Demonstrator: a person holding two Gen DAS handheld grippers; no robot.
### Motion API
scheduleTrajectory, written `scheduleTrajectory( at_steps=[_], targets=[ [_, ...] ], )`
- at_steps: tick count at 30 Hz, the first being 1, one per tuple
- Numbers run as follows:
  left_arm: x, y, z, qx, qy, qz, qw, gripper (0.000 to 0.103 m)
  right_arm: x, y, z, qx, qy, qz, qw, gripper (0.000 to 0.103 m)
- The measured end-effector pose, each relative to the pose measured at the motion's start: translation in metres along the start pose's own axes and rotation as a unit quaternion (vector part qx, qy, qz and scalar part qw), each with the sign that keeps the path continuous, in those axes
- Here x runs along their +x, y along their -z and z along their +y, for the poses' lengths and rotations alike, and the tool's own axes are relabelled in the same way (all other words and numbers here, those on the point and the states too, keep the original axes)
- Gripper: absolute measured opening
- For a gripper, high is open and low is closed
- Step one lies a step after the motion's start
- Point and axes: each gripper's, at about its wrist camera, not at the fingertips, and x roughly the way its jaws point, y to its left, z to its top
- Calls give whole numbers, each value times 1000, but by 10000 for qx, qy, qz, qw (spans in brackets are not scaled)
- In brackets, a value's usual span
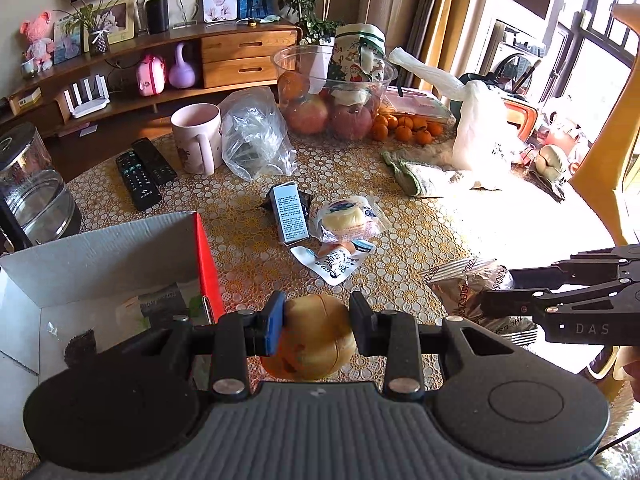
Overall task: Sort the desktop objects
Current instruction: 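Carry the duck with the left tool while the right tool carries the foil bag into the red box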
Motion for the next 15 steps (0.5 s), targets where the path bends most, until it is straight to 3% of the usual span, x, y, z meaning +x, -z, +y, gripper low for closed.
scheduleTrajectory(
  at_steps=[15],
  targets=[
    [-69,22,71,-390,-276,-278,9985,33,-17,-23,91,-730,-508,-171,9959,38]
  ],
)
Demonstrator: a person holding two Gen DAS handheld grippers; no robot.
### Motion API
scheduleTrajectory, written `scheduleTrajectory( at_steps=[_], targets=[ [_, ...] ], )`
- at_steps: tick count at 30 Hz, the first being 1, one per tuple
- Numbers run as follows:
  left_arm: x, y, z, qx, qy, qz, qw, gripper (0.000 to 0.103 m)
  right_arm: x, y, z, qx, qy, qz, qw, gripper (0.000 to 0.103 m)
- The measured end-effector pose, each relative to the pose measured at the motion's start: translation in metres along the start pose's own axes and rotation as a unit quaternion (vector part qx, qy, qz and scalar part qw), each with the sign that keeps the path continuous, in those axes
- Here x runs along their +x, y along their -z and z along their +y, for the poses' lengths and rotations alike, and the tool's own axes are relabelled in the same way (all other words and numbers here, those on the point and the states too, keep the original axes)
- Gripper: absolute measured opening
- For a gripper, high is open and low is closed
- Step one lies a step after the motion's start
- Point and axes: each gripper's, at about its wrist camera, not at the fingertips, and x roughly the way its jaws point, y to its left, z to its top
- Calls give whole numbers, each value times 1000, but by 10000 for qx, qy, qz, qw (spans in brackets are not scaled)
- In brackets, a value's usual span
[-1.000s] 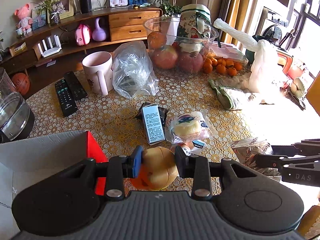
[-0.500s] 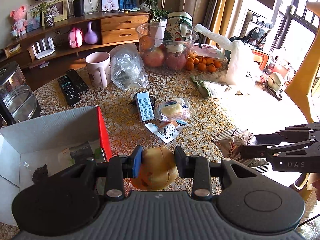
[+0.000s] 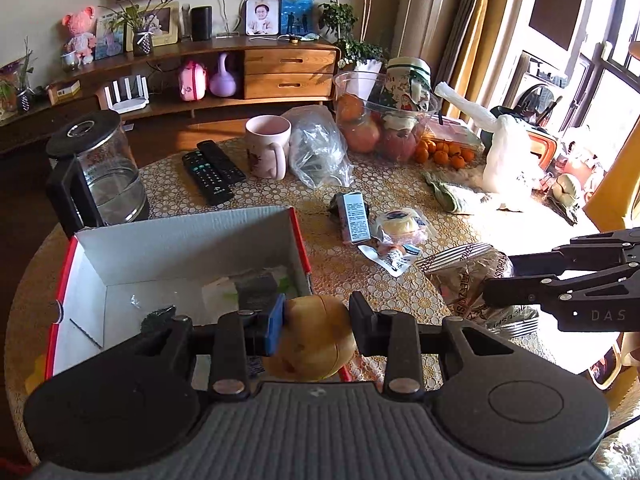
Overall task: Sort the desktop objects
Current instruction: 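Carry the duck with the left tool while the right tool carries the foil bag into the red box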
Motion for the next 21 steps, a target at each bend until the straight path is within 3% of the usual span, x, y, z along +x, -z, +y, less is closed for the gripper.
scheduleTrajectory(
  at_steps=[10,21],
  targets=[
    [-8,2,50,-219,-329,-36,9992,33,26,-28,56,-431,-204,-27,9989,38],
    [13,9,99,-354,-779,142,9962,33,73,-40,102,-602,-462,165,9970,38]
  ],
)
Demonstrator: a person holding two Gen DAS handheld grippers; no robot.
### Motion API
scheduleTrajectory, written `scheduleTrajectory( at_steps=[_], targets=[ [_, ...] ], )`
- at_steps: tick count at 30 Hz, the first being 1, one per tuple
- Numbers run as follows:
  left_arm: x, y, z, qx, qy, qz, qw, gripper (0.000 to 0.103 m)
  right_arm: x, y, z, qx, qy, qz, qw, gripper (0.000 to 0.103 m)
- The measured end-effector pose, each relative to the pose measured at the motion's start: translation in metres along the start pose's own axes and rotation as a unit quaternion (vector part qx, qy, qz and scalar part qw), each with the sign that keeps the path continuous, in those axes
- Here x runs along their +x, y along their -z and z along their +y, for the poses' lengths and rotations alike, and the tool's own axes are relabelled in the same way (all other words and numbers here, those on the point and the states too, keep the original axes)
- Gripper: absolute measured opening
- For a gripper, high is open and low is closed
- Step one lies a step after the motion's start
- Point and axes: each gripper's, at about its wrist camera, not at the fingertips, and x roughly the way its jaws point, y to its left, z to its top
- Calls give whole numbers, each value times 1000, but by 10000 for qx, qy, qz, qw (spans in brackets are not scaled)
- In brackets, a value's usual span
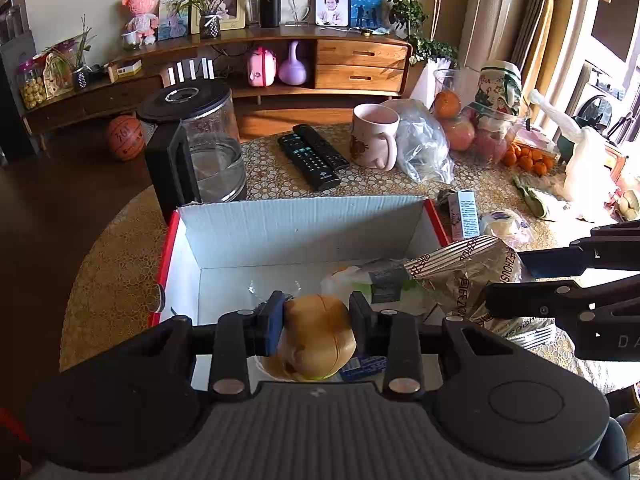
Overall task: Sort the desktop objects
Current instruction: 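Carry the duck with the left tool while the right tool carries the foil bag into the red box, then open the left tool to drop the duck while the right tool releases the foil bag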
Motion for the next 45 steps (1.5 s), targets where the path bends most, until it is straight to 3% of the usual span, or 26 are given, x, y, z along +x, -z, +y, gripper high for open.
scheduleTrajectory(
  at_steps=[8,21,33,45],
  targets=[
    [31,8,23,80,-490,178,9986,33,40,-1,15,-116,23,158,9998,38],
    [68,18,43,92,-732,505,9960,34,91,11,28,-420,177,578,9973,38],
    [94,26,50,-83,-697,768,9946,34,124,26,29,-537,355,867,9942,38],
    [102,24,48,-154,-614,840,9945,35,129,30,31,-571,307,954,9933,39]
  ],
)
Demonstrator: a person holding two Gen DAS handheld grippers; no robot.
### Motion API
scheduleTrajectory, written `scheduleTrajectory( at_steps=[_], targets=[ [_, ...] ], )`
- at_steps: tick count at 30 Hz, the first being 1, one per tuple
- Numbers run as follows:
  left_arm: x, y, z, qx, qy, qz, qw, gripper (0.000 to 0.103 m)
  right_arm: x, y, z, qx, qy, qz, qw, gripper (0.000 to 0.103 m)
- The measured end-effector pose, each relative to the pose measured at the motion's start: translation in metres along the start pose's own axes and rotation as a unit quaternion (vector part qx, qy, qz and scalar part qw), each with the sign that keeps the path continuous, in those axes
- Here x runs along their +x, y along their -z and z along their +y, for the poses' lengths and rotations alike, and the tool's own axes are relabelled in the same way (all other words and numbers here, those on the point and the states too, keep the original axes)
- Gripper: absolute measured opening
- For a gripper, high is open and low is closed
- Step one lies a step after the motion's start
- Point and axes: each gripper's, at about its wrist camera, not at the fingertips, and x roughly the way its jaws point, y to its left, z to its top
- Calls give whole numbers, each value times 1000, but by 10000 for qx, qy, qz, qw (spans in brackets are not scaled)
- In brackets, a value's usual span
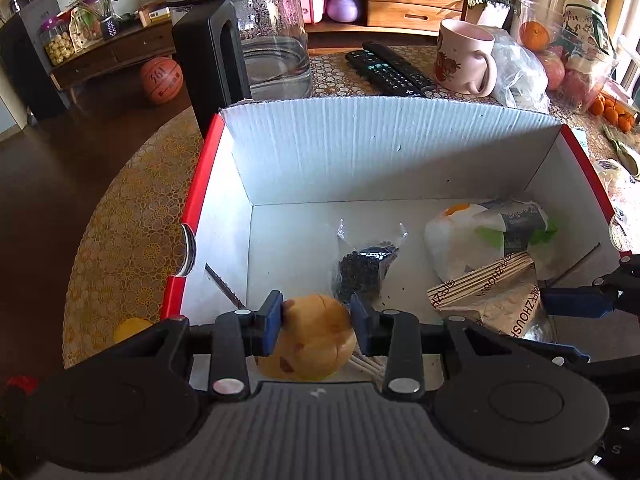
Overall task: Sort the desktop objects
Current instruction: 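Open the left tool to drop the duck while the right tool releases the foil bag, then withdraw both tools from the red box back over the table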
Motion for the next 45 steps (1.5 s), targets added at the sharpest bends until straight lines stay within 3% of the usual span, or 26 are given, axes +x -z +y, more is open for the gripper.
scheduleTrajectory(
  at_steps=[4,7,9,19,35,45],
  targets=[
    [0,0,-1,-86,136,32,9999,36,-6,0,1,-42,-5,-84,10000,49],
    [-2,1,-3,-82,140,2,9999,49,-15,1,2,-95,-21,-225,9997,64],
    [-6,1,-4,-93,138,-55,9998,57,-21,1,3,-126,-65,-295,9995,64],
    [-36,1,-8,-245,363,-203,9988,64,-49,5,-3,-33,-297,-438,9986,65],
    [-79,19,-23,-263,442,-432,9977,77,-103,32,-14,-92,-662,-781,9947,87],
    [-91,32,-48,-288,722,-509,9957,82,-133,56,-49,14,-500,-946,9943,89]
  ],
)
